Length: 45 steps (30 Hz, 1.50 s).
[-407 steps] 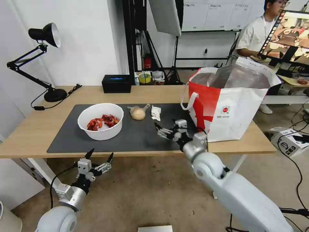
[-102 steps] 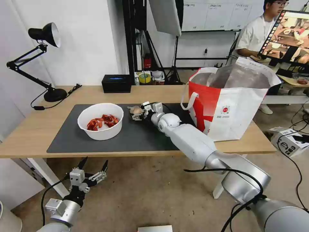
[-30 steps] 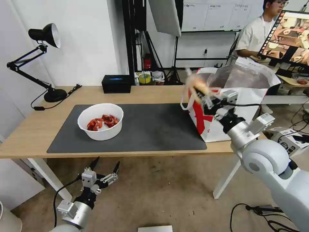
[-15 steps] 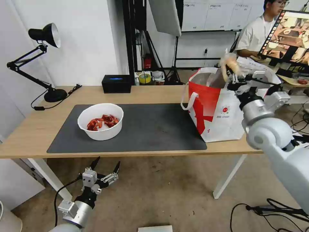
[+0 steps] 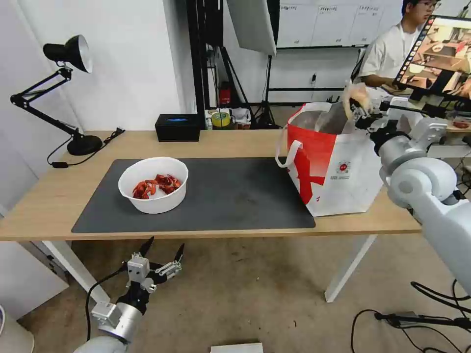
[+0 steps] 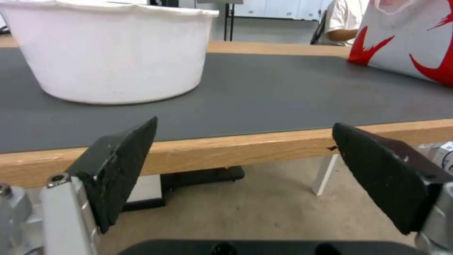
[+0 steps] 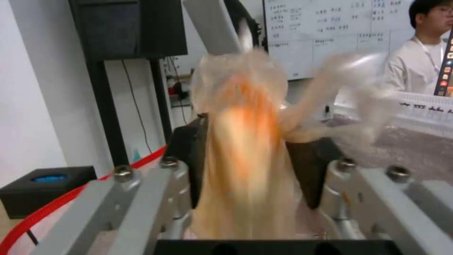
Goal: Pick up the trash from the table and place it into the takeout bag.
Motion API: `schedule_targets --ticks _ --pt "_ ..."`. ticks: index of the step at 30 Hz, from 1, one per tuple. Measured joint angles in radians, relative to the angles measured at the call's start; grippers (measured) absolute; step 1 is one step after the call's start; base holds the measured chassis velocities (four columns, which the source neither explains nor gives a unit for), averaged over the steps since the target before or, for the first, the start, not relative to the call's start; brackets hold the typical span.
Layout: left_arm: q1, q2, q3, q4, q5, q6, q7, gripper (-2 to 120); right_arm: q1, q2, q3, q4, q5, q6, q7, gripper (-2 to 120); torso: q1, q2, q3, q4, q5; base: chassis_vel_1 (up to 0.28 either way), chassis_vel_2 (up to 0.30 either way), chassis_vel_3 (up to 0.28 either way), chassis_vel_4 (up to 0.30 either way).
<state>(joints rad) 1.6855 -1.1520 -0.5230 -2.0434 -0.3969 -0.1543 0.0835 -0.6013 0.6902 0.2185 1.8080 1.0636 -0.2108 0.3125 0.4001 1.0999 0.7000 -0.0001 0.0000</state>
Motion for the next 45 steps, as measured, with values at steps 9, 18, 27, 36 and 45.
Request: schedule_targets --ticks 9,18,27,36,45 --pt "-0.001 0.007 -0.003 -0.003 -0.004 0.000 -0.001 100 0.012 0.000 -0.004 0.005 -0.004 -0.005 0.001 78 0.000 0.000 0.000 0.0000 0.0000 0.000 0.000 0.000 0.000" --pt "-0.001 0.013 -0.008 -0.010 -0.015 0.002 -0.002 100 -0.009 -0.006 0.000 0.030 -0.005 -0.003 -0.008 100 0.000 0.000 0.000 0.0001 0.0000 0.000 0.000 0.000 0.000" --pt "0.014 0.001 -0.016 -0.019 -0.010 -0.001 -0.002 100 -0.184 -0.047 0.076 0.213 -0.012 0.039 -0.067 100 0.000 0.000 0.000 0.0001 0.0001 0.000 0.000 0.000 0.000" --pt "0.051 -0.016 -0.049 -0.040 -0.006 -0.018 0.002 100 -0.388 -0.049 0.136 0.412 -0.112 0.057 -0.099 100 0.000 0.000 0.000 0.0000 -0.0002 0.000 0.000 0.000 0.000" --pt "0.080 -0.034 -0.069 -0.049 0.000 -0.033 0.009 100 -0.700 0.036 0.200 0.439 -0.296 0.134 -0.145 100 0.000 0.000 0.000 -0.0001 0.0001 0.000 0.000 0.000 0.000"
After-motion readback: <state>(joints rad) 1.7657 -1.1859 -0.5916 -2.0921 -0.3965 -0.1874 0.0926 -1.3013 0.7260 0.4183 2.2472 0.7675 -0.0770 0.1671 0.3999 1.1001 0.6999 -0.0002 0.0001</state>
